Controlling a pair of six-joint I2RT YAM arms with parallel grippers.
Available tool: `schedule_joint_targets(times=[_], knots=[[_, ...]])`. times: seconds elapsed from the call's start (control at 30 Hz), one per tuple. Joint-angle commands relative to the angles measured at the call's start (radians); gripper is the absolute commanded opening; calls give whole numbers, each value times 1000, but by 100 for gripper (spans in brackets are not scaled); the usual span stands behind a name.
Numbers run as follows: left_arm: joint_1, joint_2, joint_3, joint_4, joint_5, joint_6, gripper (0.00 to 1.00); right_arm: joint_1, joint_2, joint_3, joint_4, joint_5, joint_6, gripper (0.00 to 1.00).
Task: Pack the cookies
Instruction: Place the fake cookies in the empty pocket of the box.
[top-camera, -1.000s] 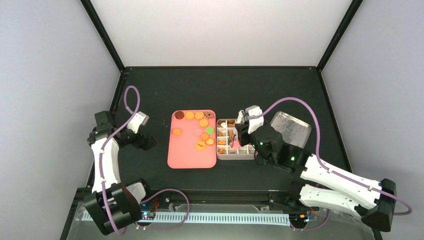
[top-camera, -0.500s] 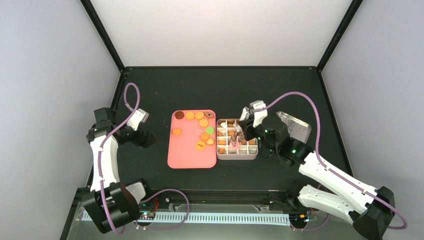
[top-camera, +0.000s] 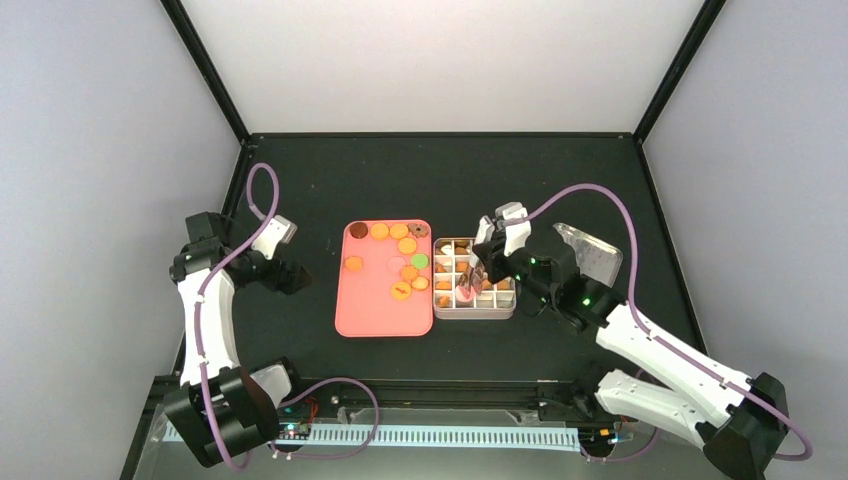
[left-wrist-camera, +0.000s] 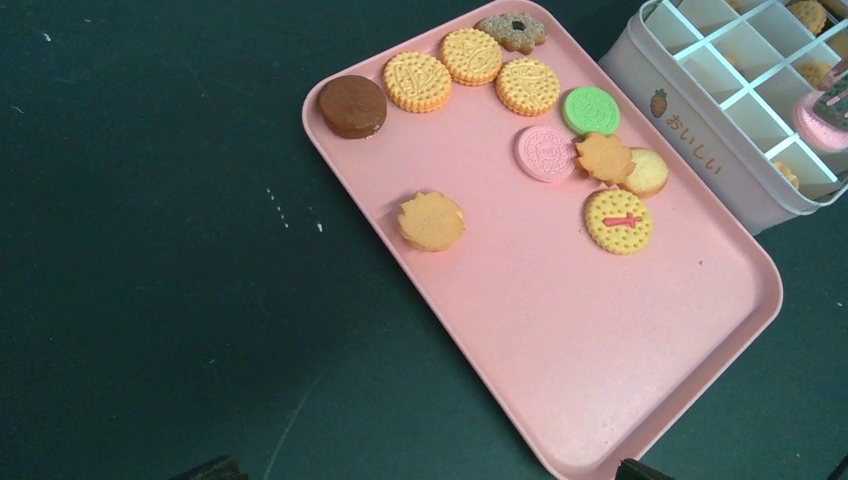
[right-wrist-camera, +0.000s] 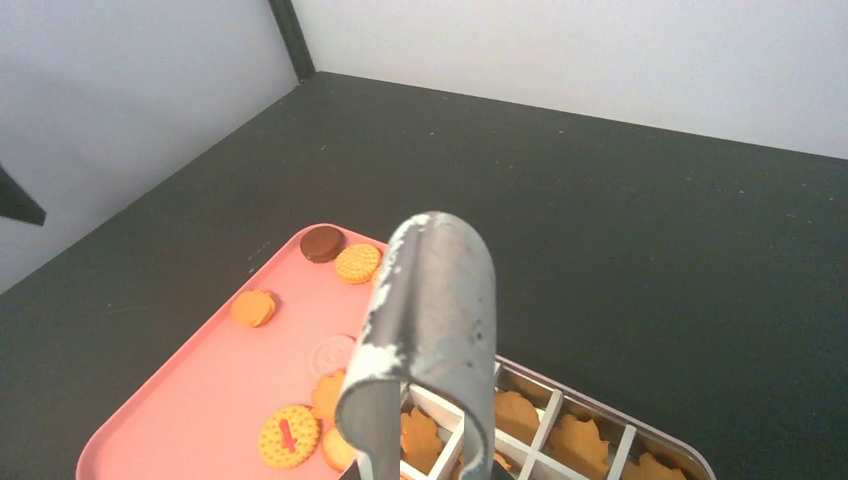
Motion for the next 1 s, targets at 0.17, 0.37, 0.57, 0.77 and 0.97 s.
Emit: schedule_joint_targets(times=[0.17,0.37,0.57,0.77,0.97], knots=[[-5,-17,47,-39,4,25,99,-1,-99,-6,-41,-70,2,21],[-5,-16,57,-42,6,21,99,5,-117,-9,-75,-71,-4,19],[-5,-9,68,-40,7,11,99,7,-117,43,-101,-47,-38,19],[-6,14,87,-38,8,4,99,6,-74,78,-73,-42,-53,21],[-6,34,95,-33,12,1,99,7,-9,114,-13,-94,-30,21]])
